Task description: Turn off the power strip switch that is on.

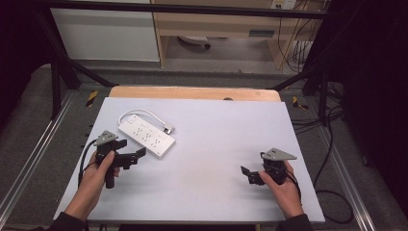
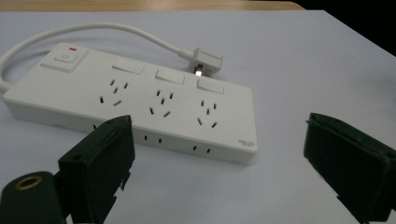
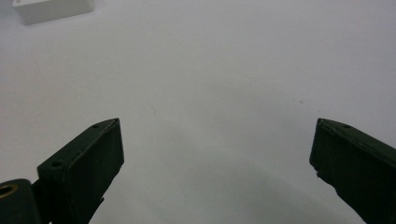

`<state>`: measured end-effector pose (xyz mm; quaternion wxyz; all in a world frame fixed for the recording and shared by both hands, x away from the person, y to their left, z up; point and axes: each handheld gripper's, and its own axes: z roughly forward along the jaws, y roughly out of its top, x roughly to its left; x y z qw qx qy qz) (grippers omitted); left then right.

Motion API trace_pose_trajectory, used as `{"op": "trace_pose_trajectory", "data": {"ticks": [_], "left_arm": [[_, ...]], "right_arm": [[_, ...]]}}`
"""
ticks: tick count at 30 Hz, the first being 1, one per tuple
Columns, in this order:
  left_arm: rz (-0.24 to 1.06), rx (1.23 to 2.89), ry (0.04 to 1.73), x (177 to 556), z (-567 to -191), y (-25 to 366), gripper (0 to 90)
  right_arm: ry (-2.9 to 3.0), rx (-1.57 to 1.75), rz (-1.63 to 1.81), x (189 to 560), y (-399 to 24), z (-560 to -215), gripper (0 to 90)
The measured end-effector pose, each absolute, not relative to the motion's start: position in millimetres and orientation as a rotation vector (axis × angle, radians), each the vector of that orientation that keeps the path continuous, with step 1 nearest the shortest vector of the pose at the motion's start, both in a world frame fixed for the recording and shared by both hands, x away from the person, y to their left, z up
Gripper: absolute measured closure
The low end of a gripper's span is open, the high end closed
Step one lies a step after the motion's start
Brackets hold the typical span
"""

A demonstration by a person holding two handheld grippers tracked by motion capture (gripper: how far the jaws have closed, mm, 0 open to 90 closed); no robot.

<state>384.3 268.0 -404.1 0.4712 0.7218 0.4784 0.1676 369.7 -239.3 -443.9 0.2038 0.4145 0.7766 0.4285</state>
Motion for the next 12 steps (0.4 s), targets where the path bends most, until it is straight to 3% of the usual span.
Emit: {"op": "trace_pose_trajectory", "data": {"ticks": [12], "left_arm": [[0.442, 1.726, 1.205, 349, -413, 287, 9.2]], "right_arm": [[2.171, 1.167, 1.167, 371, -238, -446, 3.2]]}}
